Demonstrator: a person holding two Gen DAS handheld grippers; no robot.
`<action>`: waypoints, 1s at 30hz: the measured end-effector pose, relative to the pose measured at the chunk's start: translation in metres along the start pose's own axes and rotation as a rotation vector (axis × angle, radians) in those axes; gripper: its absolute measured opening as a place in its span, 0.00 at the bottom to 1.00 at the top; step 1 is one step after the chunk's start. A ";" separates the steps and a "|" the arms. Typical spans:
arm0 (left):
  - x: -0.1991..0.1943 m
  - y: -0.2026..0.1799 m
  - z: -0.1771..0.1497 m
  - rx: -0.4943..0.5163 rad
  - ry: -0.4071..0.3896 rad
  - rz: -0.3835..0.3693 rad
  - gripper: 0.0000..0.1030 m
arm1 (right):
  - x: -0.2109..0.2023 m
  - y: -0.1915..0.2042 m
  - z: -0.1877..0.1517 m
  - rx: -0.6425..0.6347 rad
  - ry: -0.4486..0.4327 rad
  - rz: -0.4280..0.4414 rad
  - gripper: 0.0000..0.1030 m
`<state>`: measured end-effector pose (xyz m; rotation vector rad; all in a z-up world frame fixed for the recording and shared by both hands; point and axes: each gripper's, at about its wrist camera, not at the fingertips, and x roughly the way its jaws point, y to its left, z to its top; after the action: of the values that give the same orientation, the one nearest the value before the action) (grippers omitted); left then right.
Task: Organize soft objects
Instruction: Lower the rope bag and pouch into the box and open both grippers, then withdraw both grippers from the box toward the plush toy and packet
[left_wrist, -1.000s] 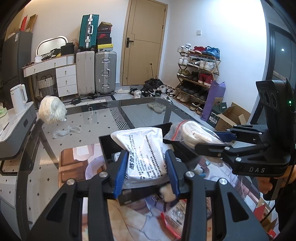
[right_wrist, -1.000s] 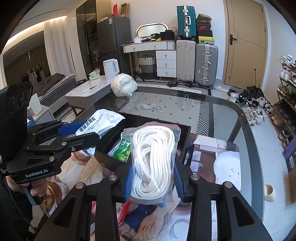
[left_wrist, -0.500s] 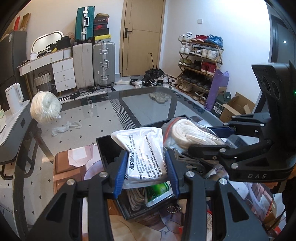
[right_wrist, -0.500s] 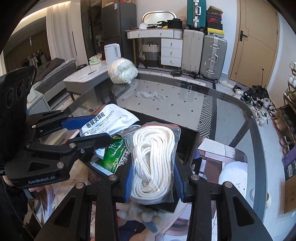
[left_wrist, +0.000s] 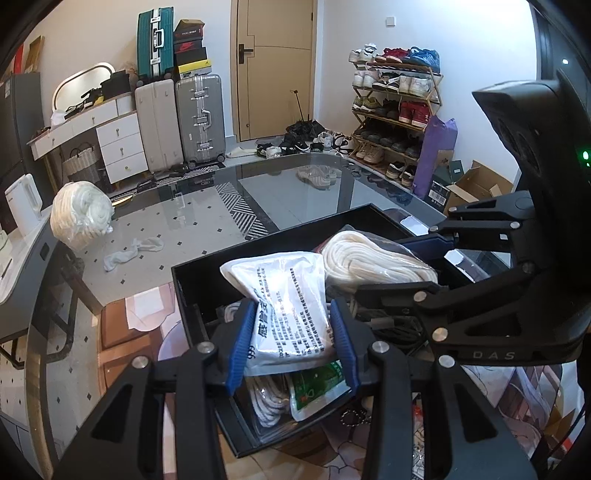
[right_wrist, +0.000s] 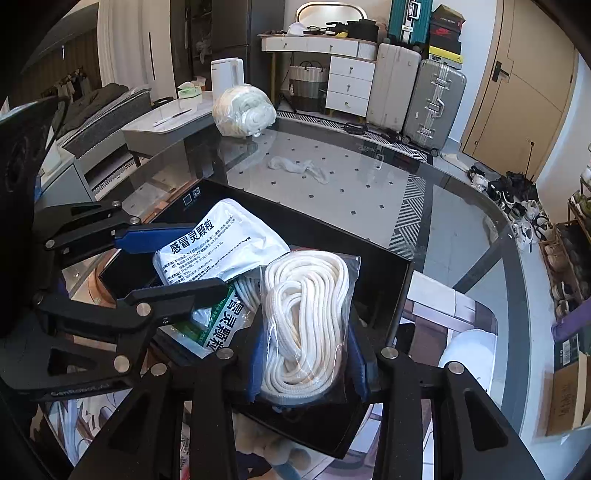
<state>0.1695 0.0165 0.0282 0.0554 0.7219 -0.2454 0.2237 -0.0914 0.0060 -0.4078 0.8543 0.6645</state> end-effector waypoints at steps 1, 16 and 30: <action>0.000 0.000 0.000 0.001 -0.001 0.000 0.40 | 0.001 0.001 0.000 -0.009 0.003 -0.003 0.38; -0.029 -0.003 -0.004 -0.046 -0.043 -0.034 0.82 | -0.065 -0.015 -0.025 0.034 -0.167 -0.041 0.91; -0.089 0.000 -0.037 -0.147 -0.148 0.012 1.00 | -0.099 -0.028 -0.079 0.229 -0.212 0.006 1.00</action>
<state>0.0812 0.0395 0.0591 -0.0971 0.5903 -0.1820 0.1510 -0.1939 0.0397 -0.1258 0.7204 0.5960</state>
